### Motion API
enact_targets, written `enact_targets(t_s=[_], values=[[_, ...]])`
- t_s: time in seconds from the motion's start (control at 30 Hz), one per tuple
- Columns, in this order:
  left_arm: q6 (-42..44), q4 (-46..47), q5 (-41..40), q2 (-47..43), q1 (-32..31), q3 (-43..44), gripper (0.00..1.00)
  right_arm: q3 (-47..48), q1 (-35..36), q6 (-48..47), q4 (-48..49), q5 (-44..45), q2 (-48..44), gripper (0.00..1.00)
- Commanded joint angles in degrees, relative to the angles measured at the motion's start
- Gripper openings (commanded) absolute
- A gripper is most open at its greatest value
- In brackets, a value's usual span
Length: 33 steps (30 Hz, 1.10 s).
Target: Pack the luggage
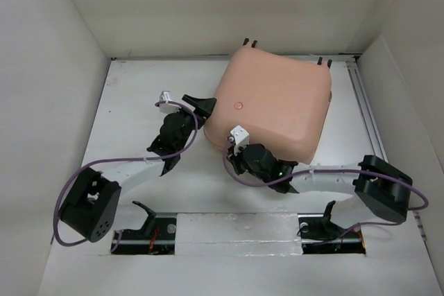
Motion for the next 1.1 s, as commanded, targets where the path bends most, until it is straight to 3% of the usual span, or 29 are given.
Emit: enact_targets(t_s=[0.0,0.1,0.17,0.2,0.33,0.4,0.6,0.73,0.93,1.07], values=[[-3.36,-6.26,24.46,-6.39,-4.52,1.58,0.76,-1.05,1.79,2.98,21.54,-15.77,1.19,0.00],[1.21,-13.19,20.78,-11.41,-0.57,3.07,0.82,-8.16,1.79,3.52,20.68,-17.87,-5.22,0.00],[4.88,-15.14,17.19,-12.21,1.89,5.18,0.93,-11.77,1.79,4.04,15.95,-21.38,-14.62,0.00],[5.95,-16.46,15.60,-12.21,2.69,6.40,0.93,-14.57,1.79,4.57,13.67,-22.27,-17.78,0.00],[12.54,-19.01,9.44,-3.09,4.54,15.09,0.97,-17.49,1.79,4.57,-1.18,-23.42,-31.59,0.00],[15.37,-22.62,6.97,6.48,5.07,25.54,0.99,-17.50,1.79,4.57,-7.52,-25.35,-37.92,0.00],[21.17,-35.89,17.59,33.46,8.23,58.47,0.99,-19.08,2.32,6.76,-17.28,-25.28,-48.21,0.00],[18.98,-37.65,25.66,45.69,10.25,69.57,0.99,-19.61,2.32,7.47,-18.52,-24.04,-49.46,0.00],[13.70,-27.31,29.81,51.24,12.27,70.31,0.99,-19.08,2.32,8.61,-18.53,-23.51,-44.81,0.00],[7.56,-18.42,37.36,56.07,12.27,71.54,0.99,-19.08,2.32,9.66,-15.89,-24.04,-42.34,0.00]])
